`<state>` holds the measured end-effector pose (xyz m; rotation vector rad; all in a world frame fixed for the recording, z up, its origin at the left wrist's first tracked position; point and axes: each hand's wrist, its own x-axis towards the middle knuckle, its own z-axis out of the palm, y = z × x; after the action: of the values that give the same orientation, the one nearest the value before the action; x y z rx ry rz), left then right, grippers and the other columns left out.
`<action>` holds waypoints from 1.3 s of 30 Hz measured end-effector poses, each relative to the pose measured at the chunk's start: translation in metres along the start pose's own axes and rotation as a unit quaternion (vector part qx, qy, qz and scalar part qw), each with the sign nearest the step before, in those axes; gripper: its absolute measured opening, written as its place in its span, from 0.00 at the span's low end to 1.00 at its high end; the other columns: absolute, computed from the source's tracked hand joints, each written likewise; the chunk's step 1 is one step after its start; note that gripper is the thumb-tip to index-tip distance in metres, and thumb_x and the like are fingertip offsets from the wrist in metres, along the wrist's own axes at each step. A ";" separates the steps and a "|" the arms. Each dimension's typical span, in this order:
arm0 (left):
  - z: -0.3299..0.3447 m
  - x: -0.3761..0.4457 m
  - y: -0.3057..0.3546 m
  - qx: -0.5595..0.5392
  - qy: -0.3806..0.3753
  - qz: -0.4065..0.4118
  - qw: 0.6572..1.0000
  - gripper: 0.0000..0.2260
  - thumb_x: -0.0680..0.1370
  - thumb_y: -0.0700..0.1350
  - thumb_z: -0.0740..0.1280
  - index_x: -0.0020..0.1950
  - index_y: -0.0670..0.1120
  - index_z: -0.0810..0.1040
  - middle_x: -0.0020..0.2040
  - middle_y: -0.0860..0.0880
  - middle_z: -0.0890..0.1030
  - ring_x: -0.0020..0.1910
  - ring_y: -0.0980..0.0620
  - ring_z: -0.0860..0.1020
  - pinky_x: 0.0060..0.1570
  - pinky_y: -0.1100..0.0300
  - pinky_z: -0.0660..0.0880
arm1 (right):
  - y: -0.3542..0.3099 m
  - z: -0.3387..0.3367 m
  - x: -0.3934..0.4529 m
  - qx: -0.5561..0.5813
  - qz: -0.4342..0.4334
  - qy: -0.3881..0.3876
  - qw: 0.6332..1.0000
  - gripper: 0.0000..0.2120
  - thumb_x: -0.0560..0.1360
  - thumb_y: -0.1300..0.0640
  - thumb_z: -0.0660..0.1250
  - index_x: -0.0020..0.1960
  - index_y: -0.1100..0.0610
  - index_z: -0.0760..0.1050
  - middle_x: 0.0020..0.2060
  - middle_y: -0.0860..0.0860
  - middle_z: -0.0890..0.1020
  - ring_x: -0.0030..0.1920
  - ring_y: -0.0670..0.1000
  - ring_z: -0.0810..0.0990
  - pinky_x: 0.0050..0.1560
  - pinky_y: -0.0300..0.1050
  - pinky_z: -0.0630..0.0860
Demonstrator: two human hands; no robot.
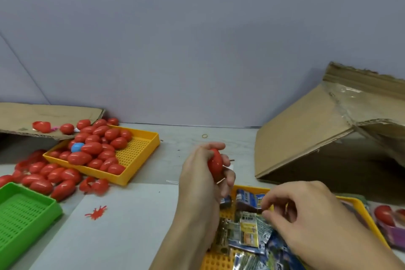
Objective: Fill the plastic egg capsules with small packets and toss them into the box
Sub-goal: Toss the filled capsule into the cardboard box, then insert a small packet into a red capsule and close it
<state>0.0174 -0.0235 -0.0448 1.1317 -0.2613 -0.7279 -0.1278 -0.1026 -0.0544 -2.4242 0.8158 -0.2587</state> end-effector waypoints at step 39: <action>-0.001 -0.007 -0.013 0.268 -0.138 0.095 0.949 0.10 0.72 0.55 0.74 0.39 0.49 0.81 0.29 0.56 0.76 0.27 0.59 0.73 0.27 0.66 0.71 | -0.002 0.016 0.011 0.465 0.084 0.142 0.870 0.08 0.68 0.40 0.68 0.44 0.38 0.84 0.38 0.52 0.87 0.37 0.51 0.84 0.35 0.44 0.74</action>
<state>0.0068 -0.0214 -0.0557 1.4904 -0.8338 -0.6581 -0.1122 -0.1011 -0.0661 -1.4122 0.7701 -0.7571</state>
